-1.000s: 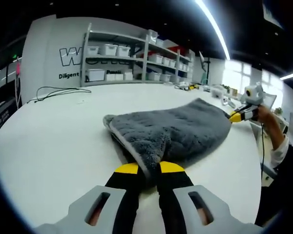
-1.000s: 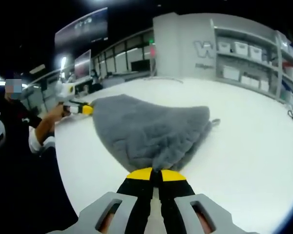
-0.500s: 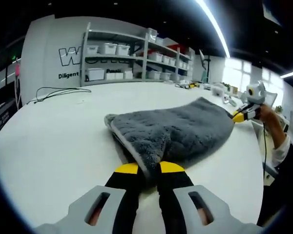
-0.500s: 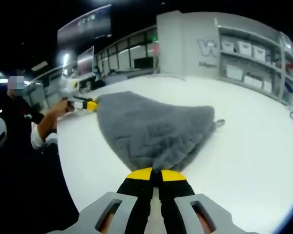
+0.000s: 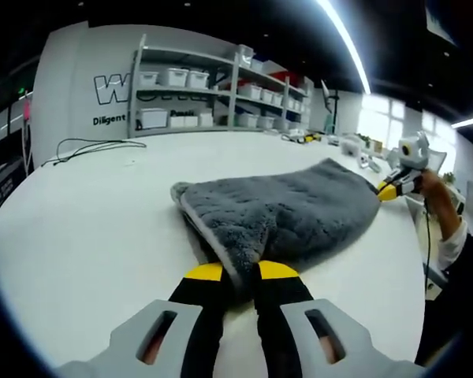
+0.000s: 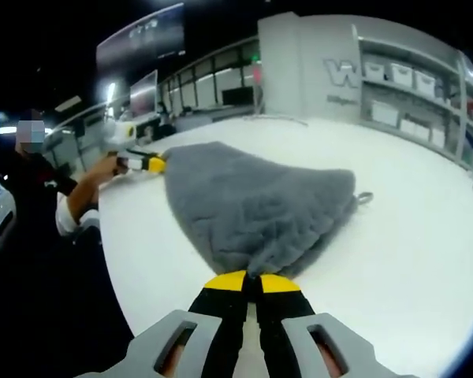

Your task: Open the folded towel by lifting each exposed corner and separating the folded layers until the towel lies flat within the target outline without major curled edges

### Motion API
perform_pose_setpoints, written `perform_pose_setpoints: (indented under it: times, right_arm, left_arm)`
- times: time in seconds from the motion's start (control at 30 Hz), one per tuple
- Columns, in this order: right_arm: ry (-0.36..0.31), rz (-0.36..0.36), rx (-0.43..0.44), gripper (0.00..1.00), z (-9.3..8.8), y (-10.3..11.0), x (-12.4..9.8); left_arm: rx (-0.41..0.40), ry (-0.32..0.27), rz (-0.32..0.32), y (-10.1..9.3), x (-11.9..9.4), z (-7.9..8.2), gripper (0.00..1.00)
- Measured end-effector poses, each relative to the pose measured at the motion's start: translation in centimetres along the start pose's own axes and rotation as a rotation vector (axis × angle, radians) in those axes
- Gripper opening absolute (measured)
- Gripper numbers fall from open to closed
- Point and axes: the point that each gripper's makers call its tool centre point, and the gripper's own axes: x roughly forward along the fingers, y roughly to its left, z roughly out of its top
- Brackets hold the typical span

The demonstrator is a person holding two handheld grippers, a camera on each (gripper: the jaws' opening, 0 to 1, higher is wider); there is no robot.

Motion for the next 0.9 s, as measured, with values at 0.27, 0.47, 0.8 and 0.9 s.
perform_pose_setpoints:
  times: [0.27,0.47,0.8,0.9]
  right_arm:
    - [0.010,0.011,0.003,0.00,0.5,-2.1,0.0]
    - [0.019,0.010,-0.011,0.00,0.7,-1.8,0.0]
    - [0.033,0.034,-0.023,0.00,0.5,-0.1,-0.1]
    - [0.035,0.040,-0.020,0.00,0.5,0.2,-0.2]
  left_arm:
    - [-0.006,0.002,-0.002,0.1,0.0,0.0,0.13]
    - [-0.010,-0.002,-0.005,0.2,0.0,0.0,0.13]
    - [-0.003,-0.010,0.015,0.2,0.1,0.0,0.13]
    - [-0.004,-0.012,0.017,0.2,0.2,0.0,0.13]
